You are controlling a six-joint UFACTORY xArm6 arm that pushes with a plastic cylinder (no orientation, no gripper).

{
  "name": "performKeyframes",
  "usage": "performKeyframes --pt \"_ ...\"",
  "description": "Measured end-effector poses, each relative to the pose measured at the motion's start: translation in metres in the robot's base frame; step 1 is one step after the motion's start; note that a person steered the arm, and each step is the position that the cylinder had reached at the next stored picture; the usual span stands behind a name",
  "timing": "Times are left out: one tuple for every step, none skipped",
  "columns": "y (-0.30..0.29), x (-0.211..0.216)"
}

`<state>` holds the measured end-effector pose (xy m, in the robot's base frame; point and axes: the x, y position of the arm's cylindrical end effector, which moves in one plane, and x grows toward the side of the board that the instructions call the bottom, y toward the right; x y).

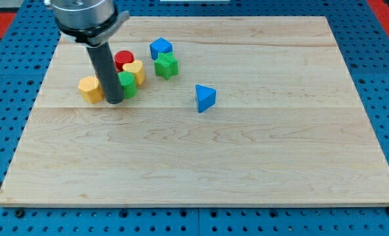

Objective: Push the blue triangle into the green star

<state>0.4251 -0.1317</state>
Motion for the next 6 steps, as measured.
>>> performKeyframes --pt "0.012 0.003" --pt "0.036 0.055" --pt "0.121 0.076" --pt "0.135 0.037" --pt "0.126 -0.006" --pt "0.116 -0.022"
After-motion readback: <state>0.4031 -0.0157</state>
